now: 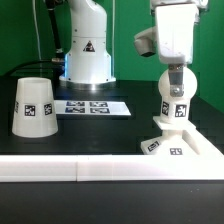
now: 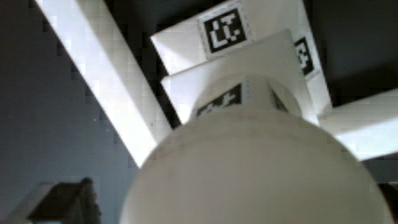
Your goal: Assemble lamp
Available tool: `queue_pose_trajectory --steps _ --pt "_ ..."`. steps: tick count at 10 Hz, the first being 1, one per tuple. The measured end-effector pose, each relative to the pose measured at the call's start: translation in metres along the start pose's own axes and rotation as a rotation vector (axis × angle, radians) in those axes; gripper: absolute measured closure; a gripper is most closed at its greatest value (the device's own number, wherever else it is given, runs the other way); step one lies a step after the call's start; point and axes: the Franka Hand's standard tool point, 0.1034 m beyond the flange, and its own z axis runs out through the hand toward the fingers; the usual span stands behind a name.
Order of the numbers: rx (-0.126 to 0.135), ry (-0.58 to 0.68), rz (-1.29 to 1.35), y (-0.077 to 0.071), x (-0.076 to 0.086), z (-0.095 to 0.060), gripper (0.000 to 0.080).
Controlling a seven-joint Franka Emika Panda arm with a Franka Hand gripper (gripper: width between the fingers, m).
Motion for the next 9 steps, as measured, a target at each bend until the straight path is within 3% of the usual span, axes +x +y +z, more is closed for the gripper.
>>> queue_pose_trajectory --steps 3,4,9 --pt "-0.003 -0.011 -0.114 0.0002 -0.0024 0.0010 0.0101" --pt "-0.003 -0.011 -0.100 0.0003 -0.0026 0.0010 0.0227" --pt "-0.007 -0.008 -0.041 0.0011 -0.0040 0.0009 0.0225"
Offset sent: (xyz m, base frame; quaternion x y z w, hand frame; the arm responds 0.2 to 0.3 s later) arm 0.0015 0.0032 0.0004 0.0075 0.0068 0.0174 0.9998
